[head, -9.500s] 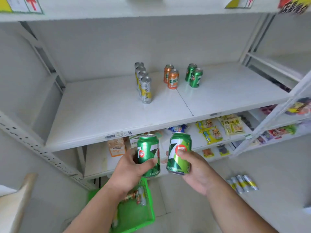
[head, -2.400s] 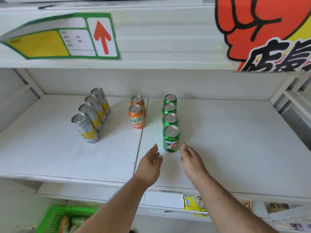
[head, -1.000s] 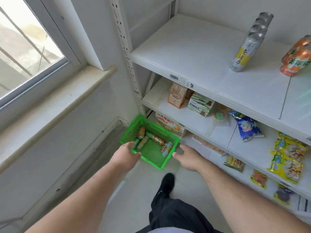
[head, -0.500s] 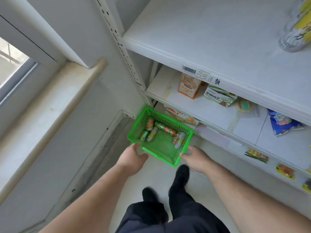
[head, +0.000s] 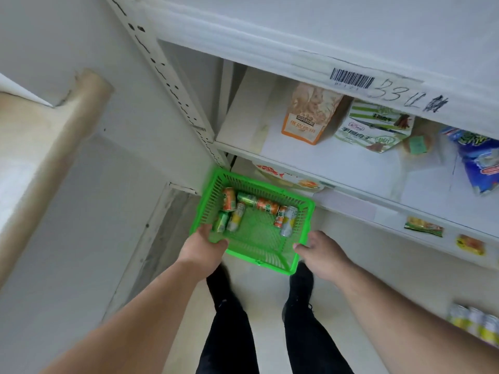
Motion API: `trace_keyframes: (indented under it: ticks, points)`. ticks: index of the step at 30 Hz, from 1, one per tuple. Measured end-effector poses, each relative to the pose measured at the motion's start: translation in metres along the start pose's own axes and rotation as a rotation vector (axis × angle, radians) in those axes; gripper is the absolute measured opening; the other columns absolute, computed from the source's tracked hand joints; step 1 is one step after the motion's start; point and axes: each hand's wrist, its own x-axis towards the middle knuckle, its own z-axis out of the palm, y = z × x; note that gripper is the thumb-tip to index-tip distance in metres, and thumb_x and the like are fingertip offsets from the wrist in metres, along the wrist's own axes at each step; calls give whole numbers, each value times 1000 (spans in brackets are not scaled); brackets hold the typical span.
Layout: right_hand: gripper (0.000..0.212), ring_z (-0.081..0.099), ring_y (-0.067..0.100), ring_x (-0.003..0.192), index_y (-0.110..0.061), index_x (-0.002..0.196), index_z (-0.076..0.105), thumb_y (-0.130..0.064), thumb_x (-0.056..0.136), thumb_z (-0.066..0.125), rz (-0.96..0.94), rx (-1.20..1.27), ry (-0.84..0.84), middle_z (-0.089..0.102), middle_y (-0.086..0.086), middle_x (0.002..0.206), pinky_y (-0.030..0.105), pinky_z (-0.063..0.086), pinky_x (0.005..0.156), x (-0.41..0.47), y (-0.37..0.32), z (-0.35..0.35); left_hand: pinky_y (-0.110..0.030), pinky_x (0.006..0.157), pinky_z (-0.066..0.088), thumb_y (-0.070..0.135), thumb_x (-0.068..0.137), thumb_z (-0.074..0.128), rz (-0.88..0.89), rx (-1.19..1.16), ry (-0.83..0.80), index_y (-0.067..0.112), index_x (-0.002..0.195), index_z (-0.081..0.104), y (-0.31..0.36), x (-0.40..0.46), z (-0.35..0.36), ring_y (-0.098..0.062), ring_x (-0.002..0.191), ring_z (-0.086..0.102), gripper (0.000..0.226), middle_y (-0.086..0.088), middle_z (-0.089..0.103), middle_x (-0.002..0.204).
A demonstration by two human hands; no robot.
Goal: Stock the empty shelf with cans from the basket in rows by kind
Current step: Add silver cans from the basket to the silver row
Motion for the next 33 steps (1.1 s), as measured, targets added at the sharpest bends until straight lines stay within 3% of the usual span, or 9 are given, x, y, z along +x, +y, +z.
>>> trace_keyframes:
  ticks: [4,7,9,16,18,21,25,29,33]
  points:
    - [36,52,22,74,-20,113,52,-47,93,64,36,66,39,52,0,86,32,37,64,36,-18,29,-27,77,48,35,86,65,-7,-14,-7,21,136,56,-20,61,5,-28,106,67,53,-6,69,122]
    - [56,63,31,114,-8,144,51,-40,99,63,90,208,55,63,16,129,33,46,89,68,-28,51,-34,94,52,34,83,69,0,-22,2,16,131,59,-33,106,20,-30,114,65,53,-11,68,125]
    - [65,52,32,137,-3,154,42,-36,101,63,108,267,61,48,15,156,32,42,102,93,-33,67,-33,99,50,30,88,69,-1,-2,21,11,138,54,-39,132,33,-31,121,62,56,-14,63,134]
    - [72,49,30,142,-6,156,41,-40,98,66,146,305,13,43,10,162,32,41,111,175,-11,134,-27,96,44,31,92,69,40,-10,7,8,145,46,-61,218,86,-30,127,56,62,-14,57,142]
    - [68,50,30,140,-6,153,45,-42,98,65,176,330,10,45,10,160,31,41,106,192,0,148,-28,97,44,32,92,69,33,7,10,8,146,46,-67,238,99,-30,127,56,63,-13,56,143]
    - [45,57,26,109,-13,133,60,-42,99,64,221,362,17,56,15,136,27,36,88,210,13,161,-30,94,46,31,91,70,22,-5,-10,8,145,46,-78,262,118,-29,123,58,63,-12,58,140]
    - [69,57,30,127,-4,156,39,-39,102,63,265,380,59,51,14,153,29,39,89,225,24,172,-30,90,46,31,90,70,31,27,-14,7,144,47,-88,287,136,-30,119,60,63,-14,60,136]
    - [66,61,28,104,-3,154,42,-38,102,63,284,364,141,58,17,145,35,50,92,247,28,175,-37,93,52,30,90,70,30,61,-27,9,138,51,-95,312,155,-33,115,62,56,-15,63,132]
    - [51,66,35,106,-6,138,55,-37,98,66,295,309,253,64,18,136,28,48,80,293,39,181,-27,77,44,27,93,68,25,85,-24,8,138,50,-97,338,178,-32,108,64,51,-15,62,133]
